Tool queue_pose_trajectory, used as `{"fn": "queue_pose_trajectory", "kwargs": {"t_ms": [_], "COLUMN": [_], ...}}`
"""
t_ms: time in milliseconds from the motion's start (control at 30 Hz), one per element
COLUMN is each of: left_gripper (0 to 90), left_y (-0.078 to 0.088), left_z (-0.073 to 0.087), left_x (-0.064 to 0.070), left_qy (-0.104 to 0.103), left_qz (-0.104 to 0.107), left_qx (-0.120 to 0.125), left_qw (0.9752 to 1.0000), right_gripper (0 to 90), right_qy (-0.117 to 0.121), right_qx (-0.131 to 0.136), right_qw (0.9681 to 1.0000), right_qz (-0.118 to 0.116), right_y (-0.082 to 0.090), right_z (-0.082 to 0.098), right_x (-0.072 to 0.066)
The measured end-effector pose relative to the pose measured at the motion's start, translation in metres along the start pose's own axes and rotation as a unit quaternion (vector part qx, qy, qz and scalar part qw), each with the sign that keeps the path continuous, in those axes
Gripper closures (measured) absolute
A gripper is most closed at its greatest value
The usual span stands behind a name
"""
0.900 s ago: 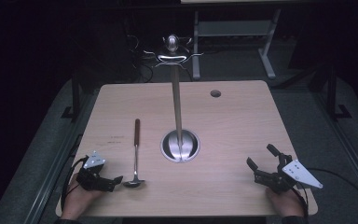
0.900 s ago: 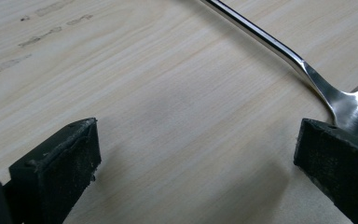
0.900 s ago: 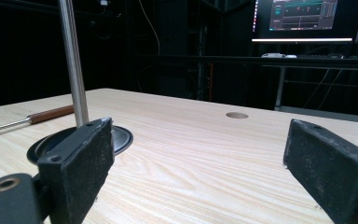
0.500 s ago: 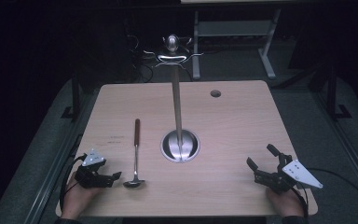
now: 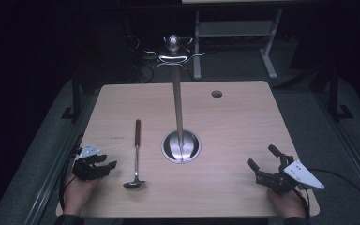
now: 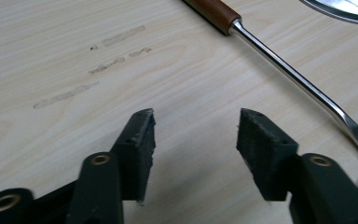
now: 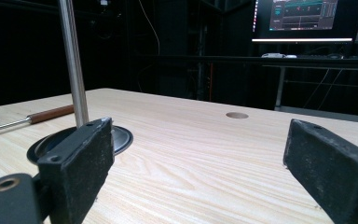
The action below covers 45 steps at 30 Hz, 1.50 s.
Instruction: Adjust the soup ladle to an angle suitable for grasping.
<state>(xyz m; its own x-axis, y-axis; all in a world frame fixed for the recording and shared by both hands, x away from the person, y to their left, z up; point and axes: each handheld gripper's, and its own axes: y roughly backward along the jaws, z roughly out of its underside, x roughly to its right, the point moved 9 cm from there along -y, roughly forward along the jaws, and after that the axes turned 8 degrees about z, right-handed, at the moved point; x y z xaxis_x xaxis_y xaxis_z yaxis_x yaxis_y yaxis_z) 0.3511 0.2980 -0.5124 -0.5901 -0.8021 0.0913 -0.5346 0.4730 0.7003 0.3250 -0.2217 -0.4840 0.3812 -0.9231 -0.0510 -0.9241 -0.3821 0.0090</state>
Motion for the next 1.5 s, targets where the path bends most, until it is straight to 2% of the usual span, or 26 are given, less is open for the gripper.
{"fn": "queue_pose_trajectory", "kwargs": {"t_ms": [33,67,100,267,333,400,500,567,667,833,900,933,1100,1167,1333,1400,1500], "left_gripper": [51.5,51.5,57.0,63.0,65.4,69.5,74.4,77.0,82.5,89.7,89.8,89.8,89.9,89.8,89.8,89.8,89.8], "left_y": [-0.001,-0.001,-0.002,-0.003,-0.003,-0.004,-0.008,-0.01,-0.013,-0.014,-0.016,-0.018,-0.024,-0.028,-0.033,-0.035,-0.042], "left_z": [-0.001,-0.003,-0.006,-0.013,-0.018,-0.021,-0.025,-0.029,-0.03,-0.038,-0.041,-0.041,-0.047,-0.051,-0.052,-0.055,-0.057], "left_x": [-0.001,-0.002,-0.003,-0.007,-0.007,-0.008,-0.007,-0.007,-0.007,-0.01,-0.012,-0.012,-0.018,-0.021,-0.026,-0.026,-0.027], "left_qy": [0.0,0.003,0.008,0.012,0.023,0.016,0.016,0.025,0.022,0.021,0.021,0.028,0.034,0.04,0.035,0.04,0.033], "left_qz": [-0.001,-0.002,0.002,-0.002,0.002,-0.002,0.005,0.012,0.016,0.028,0.03,0.033,0.024,0.027,0.023,0.026,0.022], "left_qx": [-0.001,0.001,0.005,0.007,0.014,0.01,0.006,0.012,-0.001,0.005,0.007,0.003,-0.007,0.001,-0.008,0.0,-0.008], "left_qw": [1.0,1.0,1.0,0.9999,0.9996,0.9998,0.9998,0.9995,0.9996,0.9994,0.9993,0.9991,0.9991,0.9988,0.9991,0.9989,0.9992], "right_gripper": [8.0,8.0,8.0,8.0,8.0,8.0,8.0,8.0,8.0,8.0,8.0,8.0,8.0,8.0,8.0,7.9,8.0], "right_qy": [0.0,0.0,0.0,0.0,0.0,0.0,0.0,0.0,0.0,0.0,0.0,0.0,0.0,0.0,0.0,0.0,0.0], "right_qx": [0.0,0.0,0.0,0.0,0.0,0.0,0.0,0.0,0.0,0.0,0.0,0.0,0.0,0.0,0.0,0.0,0.0], "right_qw": [1.0,1.0,1.0,1.0,1.0,1.0,1.0,1.0,1.0,1.0,1.0,1.0,1.0,1.0,1.0,1.0,1.0], "right_qz": [0.001,0.001,0.0,0.0,0.0,0.0,0.0,0.0,0.0,0.0,0.0,0.0,0.0,0.0,0.0,0.0,0.0], "right_y": [0.0,0.0,0.0,0.0,0.0,0.0,0.0,0.0,0.0,0.0,0.0,0.0,0.0,0.0,0.0,0.0,0.0], "right_z": [0.0,0.0,0.0,0.0,0.0,0.0,0.0,0.0,0.0,0.0,0.0,0.0,0.0,0.0,0.0,0.0,0.0], "right_x": [0.0,0.0,0.0,0.0,0.0,0.0,0.0,0.0,0.0,0.0,0.0,0.0,0.0,0.0,0.0,0.0,0.0]}}
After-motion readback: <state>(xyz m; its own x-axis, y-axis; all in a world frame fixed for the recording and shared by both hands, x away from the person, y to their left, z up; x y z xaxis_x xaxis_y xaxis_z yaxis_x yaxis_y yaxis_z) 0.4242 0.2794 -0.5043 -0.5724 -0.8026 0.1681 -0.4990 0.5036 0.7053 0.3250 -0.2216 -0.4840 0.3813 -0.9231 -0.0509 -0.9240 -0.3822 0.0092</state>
